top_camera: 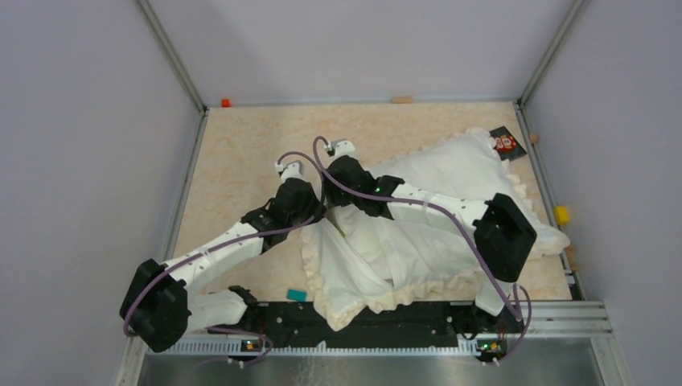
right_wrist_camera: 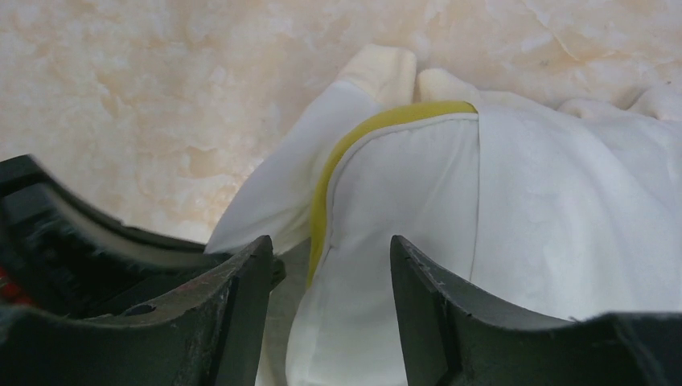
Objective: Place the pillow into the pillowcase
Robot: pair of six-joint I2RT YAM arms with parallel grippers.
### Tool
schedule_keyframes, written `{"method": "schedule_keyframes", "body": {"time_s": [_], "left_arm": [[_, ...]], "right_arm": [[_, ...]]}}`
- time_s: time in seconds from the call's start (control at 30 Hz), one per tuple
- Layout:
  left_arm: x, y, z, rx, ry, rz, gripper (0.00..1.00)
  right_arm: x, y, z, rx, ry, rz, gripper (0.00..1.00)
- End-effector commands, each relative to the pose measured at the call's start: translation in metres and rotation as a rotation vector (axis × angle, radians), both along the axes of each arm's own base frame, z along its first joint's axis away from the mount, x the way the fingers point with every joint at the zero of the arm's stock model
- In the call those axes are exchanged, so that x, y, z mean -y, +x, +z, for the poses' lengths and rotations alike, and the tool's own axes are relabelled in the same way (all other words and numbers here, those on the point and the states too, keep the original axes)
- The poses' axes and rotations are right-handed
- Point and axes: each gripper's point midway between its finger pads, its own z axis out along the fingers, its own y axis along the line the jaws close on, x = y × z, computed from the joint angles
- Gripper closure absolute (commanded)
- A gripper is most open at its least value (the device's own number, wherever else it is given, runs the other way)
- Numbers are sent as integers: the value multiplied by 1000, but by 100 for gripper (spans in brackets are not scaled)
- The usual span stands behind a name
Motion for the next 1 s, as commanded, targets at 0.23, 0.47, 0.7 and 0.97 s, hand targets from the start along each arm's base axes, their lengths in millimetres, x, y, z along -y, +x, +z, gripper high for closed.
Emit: {"method": "schedule_keyframes", "body": {"time_s": [0.23, 0.47, 0.7, 0.97], "left_arm": [[-17, 10, 19, 57, -105, 99, 100], [-25, 37, 51, 148, -125, 131, 100], [-2, 73, 125, 294, -172, 73, 100], [28, 47, 190, 344, -335, -97, 100]], "right_arm": [[35, 3, -36, -17, -150, -151, 100], [30, -41, -4, -48, 38, 53, 100], [20, -71, -29, -134, 67, 203, 100], [21, 10, -22, -134, 178, -32, 100]]}}
